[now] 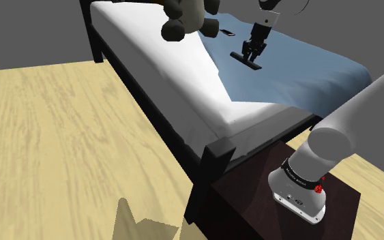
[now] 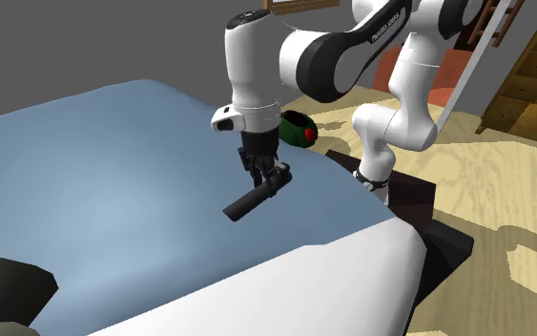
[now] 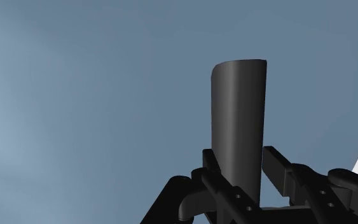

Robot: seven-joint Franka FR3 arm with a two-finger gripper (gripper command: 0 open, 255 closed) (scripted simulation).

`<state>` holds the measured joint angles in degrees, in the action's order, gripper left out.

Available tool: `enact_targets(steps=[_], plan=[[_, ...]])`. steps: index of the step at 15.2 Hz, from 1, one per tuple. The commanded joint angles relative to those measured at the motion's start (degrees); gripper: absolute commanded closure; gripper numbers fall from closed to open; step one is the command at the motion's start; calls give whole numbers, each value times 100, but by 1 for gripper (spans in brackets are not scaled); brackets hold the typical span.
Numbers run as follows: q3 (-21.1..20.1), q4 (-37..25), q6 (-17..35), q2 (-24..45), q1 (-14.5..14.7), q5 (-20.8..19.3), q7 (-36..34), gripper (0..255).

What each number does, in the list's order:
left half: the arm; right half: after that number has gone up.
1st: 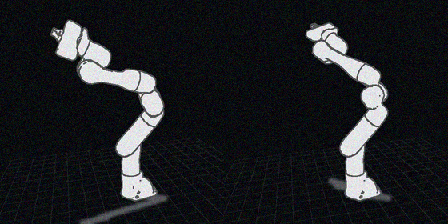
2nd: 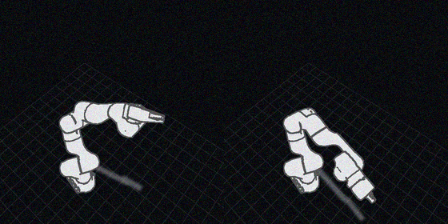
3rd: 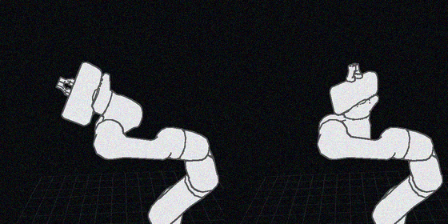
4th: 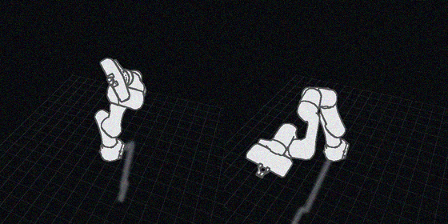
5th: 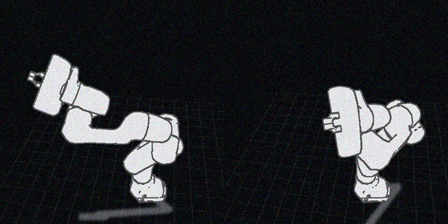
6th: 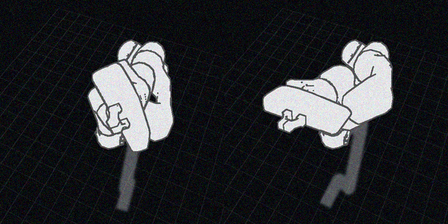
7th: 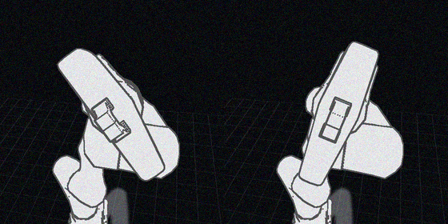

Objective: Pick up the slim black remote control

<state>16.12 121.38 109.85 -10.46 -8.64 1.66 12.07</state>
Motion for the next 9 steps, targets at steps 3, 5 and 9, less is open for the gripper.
enact_targets(steps=[3,5,9], plan=[[-16,-248,-316,-70,3,-19,-37,255],[-21,-384,-469,-88,5,-24,-50,255],[-28,-608,-710,-107,8,-29,-68,255]])
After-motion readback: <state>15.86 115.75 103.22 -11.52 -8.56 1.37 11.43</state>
